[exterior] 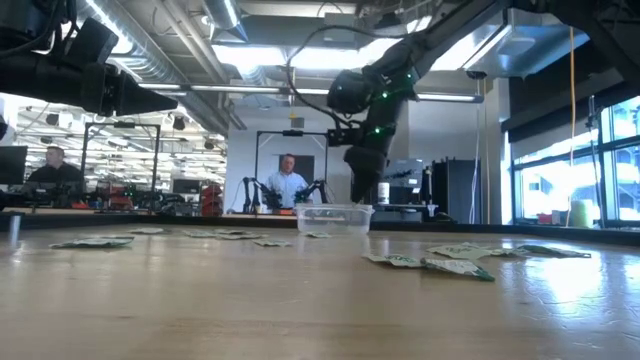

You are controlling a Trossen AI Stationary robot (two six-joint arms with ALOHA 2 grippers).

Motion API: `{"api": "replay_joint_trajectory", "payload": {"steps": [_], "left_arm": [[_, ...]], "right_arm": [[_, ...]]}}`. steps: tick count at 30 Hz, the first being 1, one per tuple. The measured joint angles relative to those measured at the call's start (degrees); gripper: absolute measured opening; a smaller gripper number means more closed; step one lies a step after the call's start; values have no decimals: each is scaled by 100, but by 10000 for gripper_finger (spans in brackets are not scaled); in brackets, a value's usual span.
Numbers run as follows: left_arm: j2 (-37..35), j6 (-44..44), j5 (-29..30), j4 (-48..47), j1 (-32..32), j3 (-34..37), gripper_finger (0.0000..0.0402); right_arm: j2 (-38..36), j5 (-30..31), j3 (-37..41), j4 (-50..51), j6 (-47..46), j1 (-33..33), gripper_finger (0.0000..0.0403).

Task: Pick and place items into bin
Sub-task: Put the white stevia packet into the transparent bin

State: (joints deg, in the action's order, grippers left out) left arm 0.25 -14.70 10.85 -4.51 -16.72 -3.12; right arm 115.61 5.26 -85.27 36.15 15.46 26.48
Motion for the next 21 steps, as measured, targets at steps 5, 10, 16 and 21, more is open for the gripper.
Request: {"api": "replay_joint_trajectory", "payload": {"steps": [5,10,16,21], "left_arm": [[0,0,0,0,-1,-1,68],[0,0,0,0,-1,-1,68],[0,0,0,0,0,1,68],[0,0,0,0,1,-1,68]], "right_arm": [[2,2,41,-83,0,4,7],[2,4,41,-217,0,4,14],[2,5,35,-230,-26,4,70],[-7,-80,-217,75,-288,-44,107]]}}
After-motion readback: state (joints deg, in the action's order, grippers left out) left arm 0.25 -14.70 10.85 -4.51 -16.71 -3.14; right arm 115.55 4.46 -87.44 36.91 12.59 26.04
